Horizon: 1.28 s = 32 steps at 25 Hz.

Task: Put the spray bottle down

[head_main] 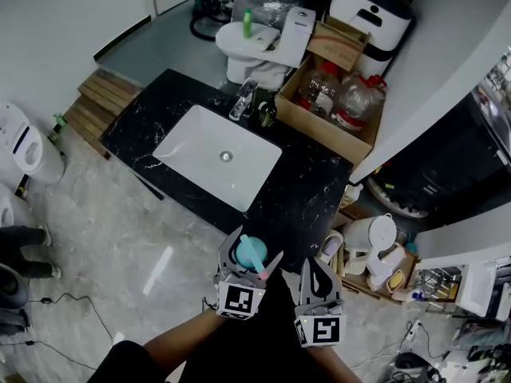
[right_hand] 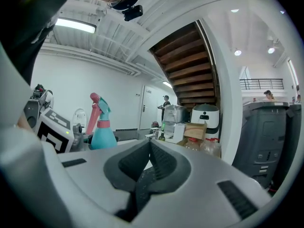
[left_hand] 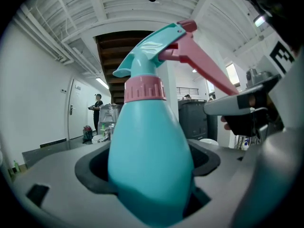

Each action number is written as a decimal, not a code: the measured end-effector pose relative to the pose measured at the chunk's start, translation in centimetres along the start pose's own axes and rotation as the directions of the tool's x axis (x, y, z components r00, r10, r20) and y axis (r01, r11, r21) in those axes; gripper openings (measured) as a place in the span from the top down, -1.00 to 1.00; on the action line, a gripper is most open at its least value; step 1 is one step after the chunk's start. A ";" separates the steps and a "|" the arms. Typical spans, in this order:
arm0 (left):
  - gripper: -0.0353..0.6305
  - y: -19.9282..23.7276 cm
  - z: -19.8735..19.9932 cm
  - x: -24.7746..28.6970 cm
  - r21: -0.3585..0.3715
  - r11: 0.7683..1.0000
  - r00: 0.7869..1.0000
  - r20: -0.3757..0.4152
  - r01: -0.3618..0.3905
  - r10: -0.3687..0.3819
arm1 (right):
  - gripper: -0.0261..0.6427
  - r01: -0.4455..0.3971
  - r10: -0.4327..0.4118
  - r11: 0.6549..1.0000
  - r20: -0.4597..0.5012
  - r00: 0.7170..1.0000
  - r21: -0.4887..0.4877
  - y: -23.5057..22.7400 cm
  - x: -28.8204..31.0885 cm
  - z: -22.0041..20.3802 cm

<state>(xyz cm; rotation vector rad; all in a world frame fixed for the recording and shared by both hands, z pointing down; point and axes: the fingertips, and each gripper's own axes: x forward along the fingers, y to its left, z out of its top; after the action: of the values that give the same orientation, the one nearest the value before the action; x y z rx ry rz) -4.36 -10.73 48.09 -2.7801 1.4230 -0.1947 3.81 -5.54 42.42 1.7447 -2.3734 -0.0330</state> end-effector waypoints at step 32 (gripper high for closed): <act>-0.42 0.8 -8.6 15.6 -0.055 0.998 0.983 -0.184 -0.036 0.025 | 0.89 -0.112 0.116 0.991 -0.055 0.992 0.071 -9.9 11.6 -4.8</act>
<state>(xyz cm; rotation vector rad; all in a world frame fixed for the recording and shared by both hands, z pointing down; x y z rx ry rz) 3.01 -23.45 58.17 -2.8496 1.5320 -0.4264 10.62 -19.07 47.49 1.6118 -2.4533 0.1155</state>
